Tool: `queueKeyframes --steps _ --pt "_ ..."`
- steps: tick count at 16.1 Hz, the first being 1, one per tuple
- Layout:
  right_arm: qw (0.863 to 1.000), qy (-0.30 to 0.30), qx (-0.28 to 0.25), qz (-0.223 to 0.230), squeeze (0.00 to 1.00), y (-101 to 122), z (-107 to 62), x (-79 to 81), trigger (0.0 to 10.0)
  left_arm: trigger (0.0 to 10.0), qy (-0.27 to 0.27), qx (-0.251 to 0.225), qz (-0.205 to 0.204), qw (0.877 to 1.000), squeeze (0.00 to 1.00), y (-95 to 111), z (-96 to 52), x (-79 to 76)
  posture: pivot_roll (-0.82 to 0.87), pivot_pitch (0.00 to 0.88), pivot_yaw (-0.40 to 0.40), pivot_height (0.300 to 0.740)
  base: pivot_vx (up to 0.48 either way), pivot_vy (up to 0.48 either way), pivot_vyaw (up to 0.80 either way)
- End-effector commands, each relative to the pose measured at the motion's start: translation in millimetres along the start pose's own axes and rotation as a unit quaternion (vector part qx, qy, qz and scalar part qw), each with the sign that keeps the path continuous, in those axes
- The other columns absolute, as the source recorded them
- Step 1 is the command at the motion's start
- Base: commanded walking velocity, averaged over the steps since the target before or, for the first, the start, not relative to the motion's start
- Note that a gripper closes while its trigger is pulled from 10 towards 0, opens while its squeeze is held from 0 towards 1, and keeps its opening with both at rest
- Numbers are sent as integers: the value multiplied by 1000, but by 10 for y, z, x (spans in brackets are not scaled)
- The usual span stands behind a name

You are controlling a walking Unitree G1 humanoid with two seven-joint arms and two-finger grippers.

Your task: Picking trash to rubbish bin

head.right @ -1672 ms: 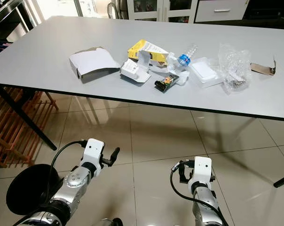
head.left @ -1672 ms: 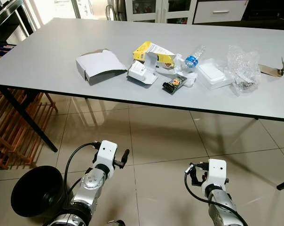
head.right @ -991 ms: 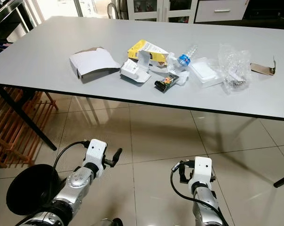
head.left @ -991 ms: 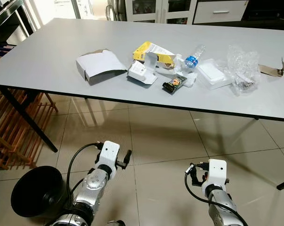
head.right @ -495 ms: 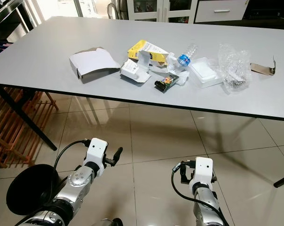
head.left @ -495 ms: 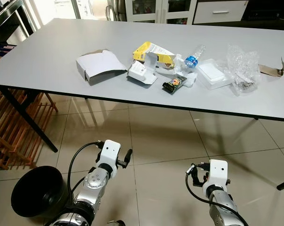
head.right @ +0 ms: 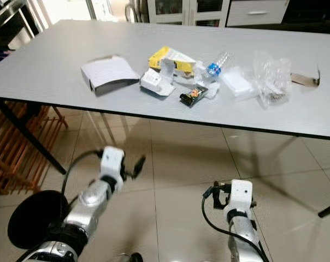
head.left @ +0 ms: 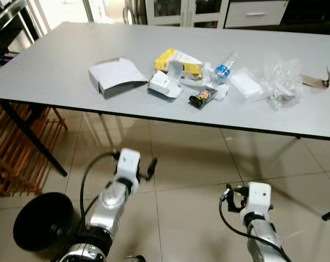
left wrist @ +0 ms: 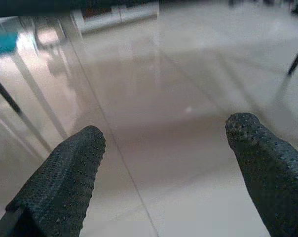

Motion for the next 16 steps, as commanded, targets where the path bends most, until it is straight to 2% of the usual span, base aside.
queueKeyframes --steps 1,2,5,8,10,13,16 --pt "1000 -2 -6 -7 0 35 -19 -14 10000 10000 4 -1 -6 1000 0 14 -22 34 -118 89 81 740 0 0 0" --pt "999 -6 -37 -18 0 177 -69 -51 10000 10000 -1 -23 1 1000 0 119 -60 47 -119 93 81 740 0 0 0" --pt "997 -15 -76 -27 0 391 -149 -79 10000 10000 5 -45 8 999 0 232 -144 105 -116 95 83 740 0 0 0" --pt "991 -23 -125 -44 0 702 -282 -86 10000 10000 24 -85 19 996 0 457 -258 188 -103 96 73 740 0 0 0" --pt "989 -27 -140 -50 0 839 -356 -97 10000 10000 -5 -95 33 995 0 567 -321 142 -103 96 73 740 0 0 0" --pt "988 -37 -142 -51 0 942 -405 -139 10000 10000 -25 -87 27 996 0 603 -351 114 -106 98 65 740 0 0 0" --pt "989 -50 -134 -46 0 973 -425 -169 10000 10000 -51 -82 17 995 0 601 -367 -72 -126 84 67 740 0 0 0"
Point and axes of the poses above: a point about 5 cm out from each wrist's last joint towards the gripper, its own z axis pointing out of the wrist towards the gripper, its own y axis along the axis of the wrist's last joint, x = y × z, the point moved 2 cm from there along z, pointing out of the wrist towards the gripper, and after that the axes turned 5 degrees about -z, right-handed, at the moved point
